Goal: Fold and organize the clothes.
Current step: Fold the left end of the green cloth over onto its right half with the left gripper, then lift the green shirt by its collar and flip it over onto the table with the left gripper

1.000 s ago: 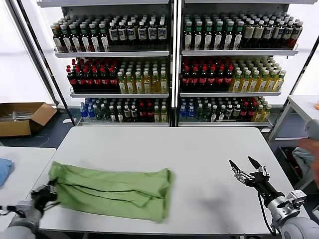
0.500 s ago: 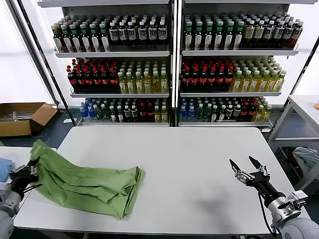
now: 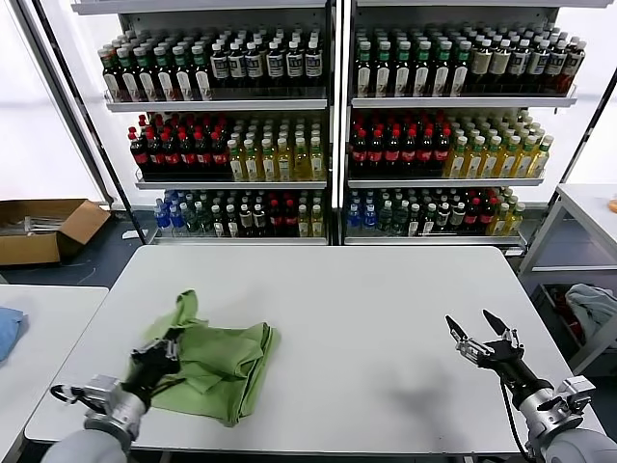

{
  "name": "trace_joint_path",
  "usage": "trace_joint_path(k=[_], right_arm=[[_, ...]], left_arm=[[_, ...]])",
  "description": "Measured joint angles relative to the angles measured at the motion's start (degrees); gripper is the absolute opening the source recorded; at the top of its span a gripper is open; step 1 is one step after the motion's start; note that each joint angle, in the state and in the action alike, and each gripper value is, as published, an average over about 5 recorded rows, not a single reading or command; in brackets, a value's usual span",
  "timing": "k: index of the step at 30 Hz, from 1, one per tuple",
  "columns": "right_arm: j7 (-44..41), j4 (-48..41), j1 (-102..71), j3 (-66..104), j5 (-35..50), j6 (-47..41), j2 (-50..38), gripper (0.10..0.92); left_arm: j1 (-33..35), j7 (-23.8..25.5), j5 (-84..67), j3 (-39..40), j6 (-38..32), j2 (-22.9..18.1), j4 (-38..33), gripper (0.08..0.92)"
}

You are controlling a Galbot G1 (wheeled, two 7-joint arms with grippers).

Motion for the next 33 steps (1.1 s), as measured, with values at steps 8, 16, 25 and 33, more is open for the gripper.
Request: trace_joint_path(k=[8,16,25,33], right_arm=[[0.0,-0.2,0.2,-0.7,-0.3,0.0,0.3,0.823],[-0.2,0.3,0.0,-1.0,-0.5,-0.1,0.2,0.823],[-0.2,0.8,-0.2,-1.0,-0.7,-0.1,0.3,0.823],[-0.4,0.9,-1.0,-0.8,-0.8,0.0,0.4,0.823]], left_arm=[[-0.9,-1.3,0.5,7.7,2.0,-4.0,-0.1,0.103],[-2.1,-2.3,1.4,12.7,2.9,-6.2,0.7,0.295],[-1.3,-2.1,0.3,14.3,3.0,-6.0,-3.2,0.555],[-2.3,-0.7,-3.7,3.9,4.4,-1.1,-2.1,0.780]])
